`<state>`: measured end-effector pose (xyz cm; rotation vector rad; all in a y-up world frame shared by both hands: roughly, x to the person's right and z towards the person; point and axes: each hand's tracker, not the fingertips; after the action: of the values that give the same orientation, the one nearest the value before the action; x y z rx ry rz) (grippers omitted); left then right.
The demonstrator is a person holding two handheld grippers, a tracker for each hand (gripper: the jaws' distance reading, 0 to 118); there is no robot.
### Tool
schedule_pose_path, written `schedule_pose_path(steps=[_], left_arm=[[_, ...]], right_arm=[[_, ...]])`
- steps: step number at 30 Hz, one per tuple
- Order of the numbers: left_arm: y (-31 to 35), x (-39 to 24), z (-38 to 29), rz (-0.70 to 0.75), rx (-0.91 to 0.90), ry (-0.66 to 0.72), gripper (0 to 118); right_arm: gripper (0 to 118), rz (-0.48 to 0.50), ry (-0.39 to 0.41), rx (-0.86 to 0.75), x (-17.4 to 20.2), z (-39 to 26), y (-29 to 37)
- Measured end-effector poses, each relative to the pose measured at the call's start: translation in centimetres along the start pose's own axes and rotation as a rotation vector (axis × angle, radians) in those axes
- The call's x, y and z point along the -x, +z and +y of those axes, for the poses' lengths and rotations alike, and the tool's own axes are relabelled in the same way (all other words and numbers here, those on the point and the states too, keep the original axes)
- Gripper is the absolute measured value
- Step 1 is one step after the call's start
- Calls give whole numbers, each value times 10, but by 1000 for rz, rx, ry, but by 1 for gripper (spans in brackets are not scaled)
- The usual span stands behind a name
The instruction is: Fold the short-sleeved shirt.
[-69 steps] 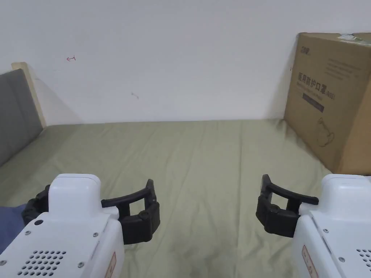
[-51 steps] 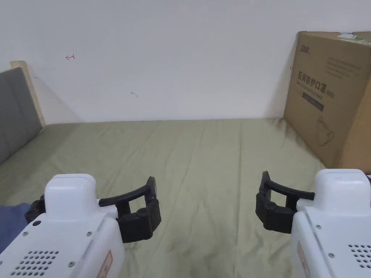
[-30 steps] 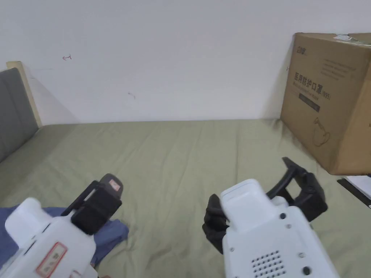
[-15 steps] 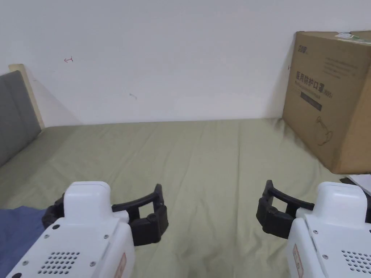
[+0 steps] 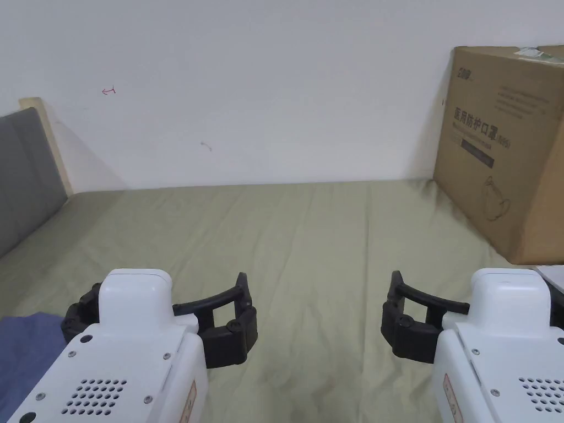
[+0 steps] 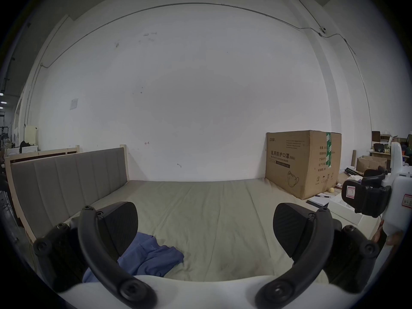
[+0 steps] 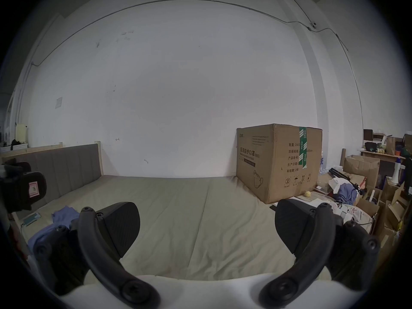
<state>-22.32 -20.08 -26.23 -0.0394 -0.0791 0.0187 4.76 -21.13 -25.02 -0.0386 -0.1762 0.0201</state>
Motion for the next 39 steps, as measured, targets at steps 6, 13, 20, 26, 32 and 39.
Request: schedule_pose_path(steps=[6,13,20,26,32,39], left_arm=[[2,4,4,21,-6,-1,118],[3,4,4,15,-3,-7,118],[2,2,5,6,15,-30,118],[5,3,8,1,12,17,36],[4,0,6,32,22,-47,0],[3,-2,6,6,33,-29,0]], right_arm=[[118,14,-9,-13,-3,2,2],[118,22,-8,5,-1,-1,-2],[114,38,20,-6,2,2,1],[18,52,-8,11,3,6,1],[0,60,-8,15,1,5,2],[0,77,1,24,4,7,5]])
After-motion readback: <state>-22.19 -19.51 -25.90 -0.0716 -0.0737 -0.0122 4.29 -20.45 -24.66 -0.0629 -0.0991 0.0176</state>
